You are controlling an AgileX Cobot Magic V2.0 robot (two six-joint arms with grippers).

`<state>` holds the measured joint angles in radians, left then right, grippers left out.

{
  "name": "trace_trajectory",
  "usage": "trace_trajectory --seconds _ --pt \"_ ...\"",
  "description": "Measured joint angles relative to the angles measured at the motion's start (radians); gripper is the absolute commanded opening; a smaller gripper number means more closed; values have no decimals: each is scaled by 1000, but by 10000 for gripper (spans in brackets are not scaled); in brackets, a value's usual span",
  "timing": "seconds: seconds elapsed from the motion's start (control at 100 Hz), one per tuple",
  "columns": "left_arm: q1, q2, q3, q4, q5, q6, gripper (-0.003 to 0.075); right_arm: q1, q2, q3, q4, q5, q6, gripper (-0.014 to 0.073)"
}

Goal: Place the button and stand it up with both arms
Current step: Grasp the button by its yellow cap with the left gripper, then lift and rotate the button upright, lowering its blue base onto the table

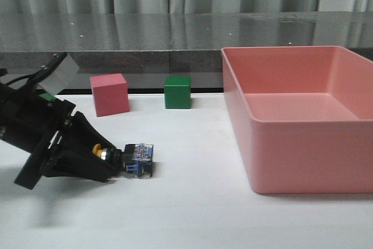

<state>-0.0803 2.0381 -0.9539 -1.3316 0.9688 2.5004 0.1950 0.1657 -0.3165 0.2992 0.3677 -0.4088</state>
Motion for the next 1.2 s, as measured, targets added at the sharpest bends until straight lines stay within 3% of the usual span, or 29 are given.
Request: trace_trajectory --seconds 0.13,0.29,0.49,0.7,0.97,1.2 --pt "0 -63 -29 98 -15 -108 -19 0 0 0 0 1 0 -61" --pt "-2 -191 -135 332 -15 -365 -19 0 0 0 0 1 0 -61" --pt "-71 -281 -315 766 -8 -761 -19 0 0 0 0 1 0 -61" --pt "-259 -285 -412 1255 18 -1102 -19 0 0 0 0 1 0 -61" --pt "-493 -273 -416 1720 42 -1326 -19 0 0 0 0 1 0 -61" --pt "-556 -215 -418 1868 50 -1348 -19 0 0 0 0 1 0 -61"
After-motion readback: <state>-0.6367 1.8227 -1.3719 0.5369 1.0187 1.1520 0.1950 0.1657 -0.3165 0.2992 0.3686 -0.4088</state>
